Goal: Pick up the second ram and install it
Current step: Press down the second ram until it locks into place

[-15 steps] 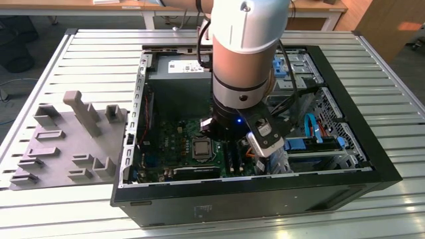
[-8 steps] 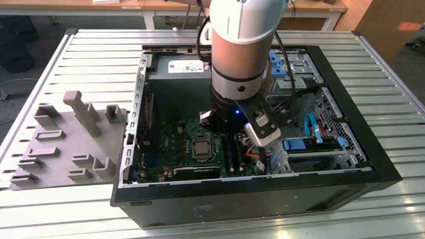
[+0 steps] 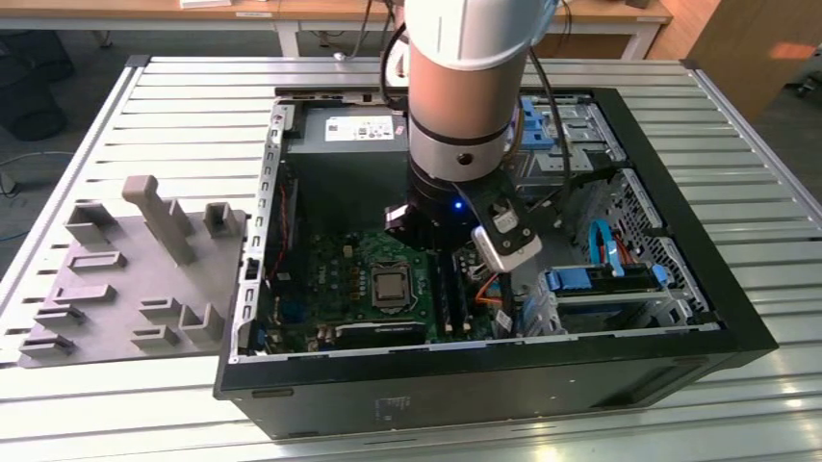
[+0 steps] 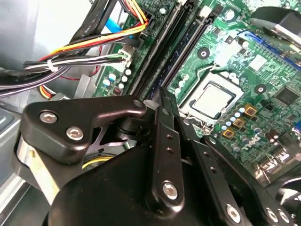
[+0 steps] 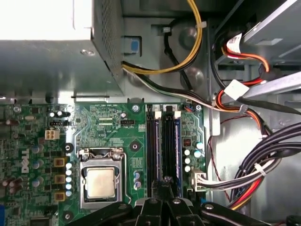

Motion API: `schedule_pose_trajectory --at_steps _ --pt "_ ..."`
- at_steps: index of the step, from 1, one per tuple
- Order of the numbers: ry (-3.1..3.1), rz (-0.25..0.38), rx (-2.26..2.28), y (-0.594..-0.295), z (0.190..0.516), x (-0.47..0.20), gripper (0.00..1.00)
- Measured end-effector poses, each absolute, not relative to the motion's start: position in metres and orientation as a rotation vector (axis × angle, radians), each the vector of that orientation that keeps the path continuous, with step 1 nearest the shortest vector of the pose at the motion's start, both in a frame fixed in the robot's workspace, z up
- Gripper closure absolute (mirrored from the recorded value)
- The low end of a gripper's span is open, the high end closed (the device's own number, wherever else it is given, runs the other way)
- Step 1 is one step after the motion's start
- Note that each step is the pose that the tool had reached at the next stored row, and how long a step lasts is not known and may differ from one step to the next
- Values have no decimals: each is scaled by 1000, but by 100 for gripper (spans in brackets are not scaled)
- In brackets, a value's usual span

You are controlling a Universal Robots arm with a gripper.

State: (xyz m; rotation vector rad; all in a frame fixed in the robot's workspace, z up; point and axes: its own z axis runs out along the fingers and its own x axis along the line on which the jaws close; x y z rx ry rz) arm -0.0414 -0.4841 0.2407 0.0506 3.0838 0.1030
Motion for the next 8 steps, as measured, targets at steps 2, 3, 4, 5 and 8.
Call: schedule_pose_trajectory --at_steps 2,3,4,5,8 --pt "3084 103 51 -484 242 -41 89" --pt "3084 103 51 -484 242 -41 89" --pt "3084 103 51 -484 242 -41 89" --pt "3084 103 51 -484 242 -41 89" --pt "3084 103 51 -484 243 -41 89"
